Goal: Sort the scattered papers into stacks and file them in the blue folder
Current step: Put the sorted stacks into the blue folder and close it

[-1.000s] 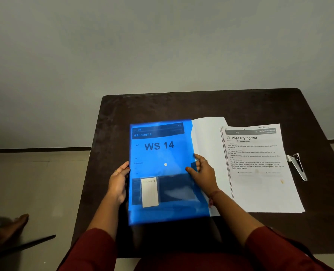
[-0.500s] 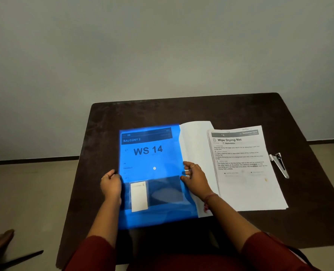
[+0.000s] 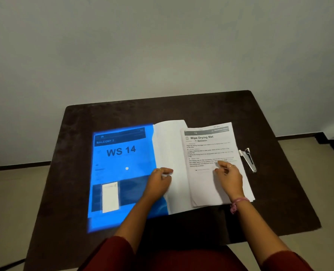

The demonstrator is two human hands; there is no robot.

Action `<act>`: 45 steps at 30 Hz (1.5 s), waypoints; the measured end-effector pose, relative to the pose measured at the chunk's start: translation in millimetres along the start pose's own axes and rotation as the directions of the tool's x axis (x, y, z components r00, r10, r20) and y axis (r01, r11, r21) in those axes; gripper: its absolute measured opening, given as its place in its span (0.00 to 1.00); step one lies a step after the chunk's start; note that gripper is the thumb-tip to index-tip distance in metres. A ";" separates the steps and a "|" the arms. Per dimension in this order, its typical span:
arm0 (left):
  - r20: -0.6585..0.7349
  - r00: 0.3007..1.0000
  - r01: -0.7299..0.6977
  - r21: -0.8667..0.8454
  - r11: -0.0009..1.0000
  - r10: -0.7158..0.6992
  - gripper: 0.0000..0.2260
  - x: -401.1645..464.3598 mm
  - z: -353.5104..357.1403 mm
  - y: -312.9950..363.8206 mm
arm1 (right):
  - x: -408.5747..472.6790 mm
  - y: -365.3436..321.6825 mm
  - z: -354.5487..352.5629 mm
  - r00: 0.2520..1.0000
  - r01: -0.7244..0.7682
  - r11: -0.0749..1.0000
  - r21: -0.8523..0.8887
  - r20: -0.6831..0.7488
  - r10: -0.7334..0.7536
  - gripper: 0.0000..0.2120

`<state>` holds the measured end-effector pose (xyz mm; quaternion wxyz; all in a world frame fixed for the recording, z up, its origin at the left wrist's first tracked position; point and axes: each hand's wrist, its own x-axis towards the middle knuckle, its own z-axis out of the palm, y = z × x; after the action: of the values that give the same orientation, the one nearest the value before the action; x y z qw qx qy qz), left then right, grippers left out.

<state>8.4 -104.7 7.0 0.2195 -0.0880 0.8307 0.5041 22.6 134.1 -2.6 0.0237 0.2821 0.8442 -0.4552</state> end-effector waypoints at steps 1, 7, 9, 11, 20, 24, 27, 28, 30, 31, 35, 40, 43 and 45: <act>0.084 0.996 0.016 0.043 0.999 -0.020 0.13 -0.1 11.2 5.2 | 5.4 5.8 -9.7 1.000 -0.013 0.999 -0.029 -0.020 0.012 0.15; 0.130 0.987 0.073 0.181 0.981 -0.098 0.13 4.2 62.3 33.9 | 34.4 33.1 -49.0 0.993 -0.122 0.974 -0.192 -0.036 0.117 0.19; 0.066 0.989 0.116 0.177 0.977 -0.130 0.10 6.8 70.2 38.1 | 40.8 40.7 -52.9 0.987 -0.156 0.961 -0.227 0.003 0.161 0.21; 0.041 0.985 0.158 0.176 0.972 -0.168 0.09 8.5 78.3 42.2 | 47.2 50.5 -56.1 0.983 -0.162 0.955 -0.250 0.039 0.177 0.22; -0.102 0.962 0.260 0.082 0.962 -0.252 0.16 10.3 102.5 45.5 | 52.3 46.7 -68.8 0.997 -0.065 0.986 -0.154 0.024 0.070 0.09; -0.137 0.943 0.307 0.019 0.952 -0.302 0.30 12.2 107.6 42.9 | 52.4 47.3 -74.2 0.997 -0.053 0.993 -0.107 0.050 0.058 0.09; -0.194 0.918 0.342 -0.047 0.938 -0.345 0.25 6.8 107.5 51.3 | 50.9 46.5 -76.7 0.998 -0.026 0.993 -0.113 0.062 0.033 0.09; -0.207 0.913 0.348 -0.058 0.936 -0.352 0.21 5.0 107.8 55.1 | 50.5 46.5 -77.6 0.998 -0.022 0.994 -0.110 0.063 0.030 0.09; -0.225 0.905 0.353 -0.083 0.932 -0.363 0.15 5.5 108.8 57.8 | 48.4 45.3 -79.4 0.998 -0.012 0.996 -0.088 0.057 0.017 0.10; -0.218 0.905 0.347 -0.121 0.930 -0.366 0.15 6.1 109.2 58.5 | 47.6 45.4 -79.9 0.999 -0.007 0.998 -0.065 0.051 0.010 0.10; -0.210 0.918 0.283 -0.253 0.925 -0.338 0.18 9.5 111.9 57.6 | 44.8 51.0 -81.1 0.999 0.019 1.000 -0.024 0.045 -0.018 0.11; -0.250 0.945 0.141 -0.275 0.951 -0.213 0.10 16.7 114.3 64.0 | 44.5 54.8 -81.0 0.998 -0.039 0.999 -0.013 0.056 0.040 0.10; -0.266 0.953 0.069 -0.270 0.961 -0.143 0.09 21.8 114.7 63.3 | 45.8 56.6 -79.6 0.995 -0.061 0.998 -0.005 0.074 0.061 0.09; -0.238 0.966 0.037 -0.267 0.963 -0.103 0.08 22.6 115.2 63.5 | 46.2 57.8 -78.8 0.994 -0.079 0.996 0.031 0.076 0.077 0.08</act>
<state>-3.2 28.2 1.9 0.1177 -0.2082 0.7746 0.5855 29.6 241.3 -13.8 0.0680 0.2981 0.8232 -0.4784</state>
